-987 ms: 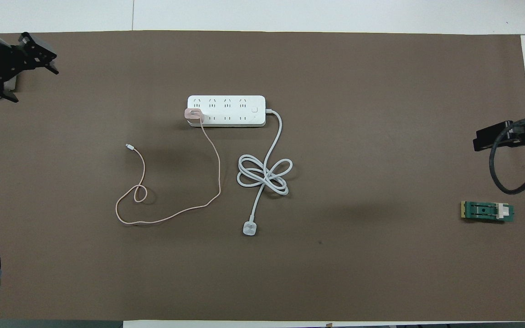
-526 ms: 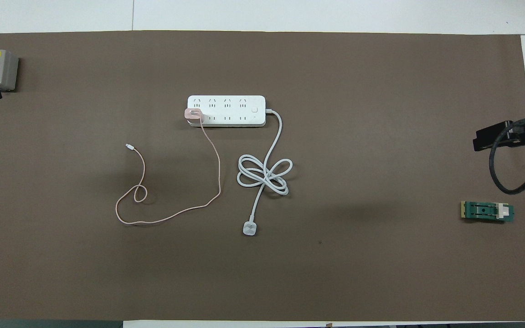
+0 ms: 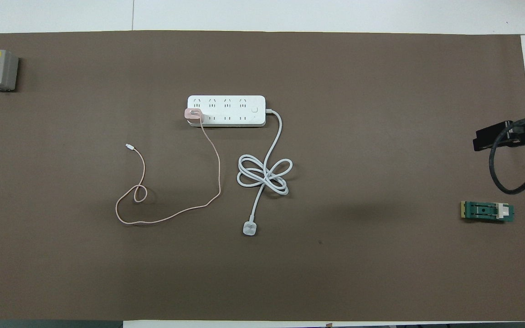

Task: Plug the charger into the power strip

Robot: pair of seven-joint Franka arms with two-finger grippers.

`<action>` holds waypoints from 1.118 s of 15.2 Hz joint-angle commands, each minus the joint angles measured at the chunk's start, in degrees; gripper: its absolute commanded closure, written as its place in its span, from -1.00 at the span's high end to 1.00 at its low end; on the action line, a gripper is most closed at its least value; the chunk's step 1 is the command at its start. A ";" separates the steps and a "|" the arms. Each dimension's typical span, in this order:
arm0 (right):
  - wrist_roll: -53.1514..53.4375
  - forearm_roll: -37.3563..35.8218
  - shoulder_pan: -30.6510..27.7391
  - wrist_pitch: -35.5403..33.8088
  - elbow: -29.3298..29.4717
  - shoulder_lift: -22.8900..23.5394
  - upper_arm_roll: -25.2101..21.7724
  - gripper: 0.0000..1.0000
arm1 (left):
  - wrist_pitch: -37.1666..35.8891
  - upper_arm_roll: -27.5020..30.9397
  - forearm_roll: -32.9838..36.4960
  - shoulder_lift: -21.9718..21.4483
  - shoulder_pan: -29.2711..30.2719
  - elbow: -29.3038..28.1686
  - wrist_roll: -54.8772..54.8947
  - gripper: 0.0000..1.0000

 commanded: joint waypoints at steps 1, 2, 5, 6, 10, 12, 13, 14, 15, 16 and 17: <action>0.37 1.01 -0.54 0.14 -1.01 -1.06 0.37 1.00 | 2.80 -2.59 0.63 -2.18 0.67 -4.34 0.66 1.00; 0.37 1.01 -0.54 0.14 -1.01 -1.06 0.37 1.00 | 2.80 -2.85 0.63 -2.53 0.67 -5.30 0.57 1.00; 0.37 1.01 -0.54 0.14 -1.01 -1.06 0.37 1.00 | 2.71 -3.29 0.46 -3.50 0.67 -6.19 1.44 1.00; 0.37 1.01 -0.54 0.23 -1.01 -1.06 0.37 1.00 | 2.71 -3.56 0.37 -3.76 0.67 -6.71 2.06 1.00; 0.37 1.01 -0.54 0.14 -1.01 -1.06 0.37 1.00 | 2.62 -4.18 0.28 -6.40 0.06 -8.92 -0.21 1.00; 0.37 1.01 -0.63 0.14 -1.01 -1.06 0.37 1.00 | 2.27 -4.18 0.28 -6.93 -0.64 -8.83 0.04 1.00; 0.37 1.01 -0.63 0.14 -1.01 -1.06 0.37 1.00 | 1.92 -4.00 0.28 -6.93 -1.61 -8.66 -0.13 1.00; 0.28 1.01 -0.72 0.14 -1.01 -1.06 0.37 1.00 | 1.92 -3.91 0.28 -6.93 -2.22 -8.65 -0.40 1.00; 0.37 1.01 -0.72 0.14 -1.01 -1.06 0.37 1.00 | 1.57 -3.91 0.20 -6.93 -2.49 -8.48 -0.57 1.00; 0.37 1.01 -0.72 0.14 -1.01 -1.06 0.37 1.00 | 0.52 -3.65 0.20 -6.93 -3.45 -8.13 -0.66 1.00; 0.37 1.01 -0.72 0.14 -1.01 -1.06 0.37 1.00 | 0.43 -3.56 0.02 -7.02 -3.55 -8.04 -0.66 1.00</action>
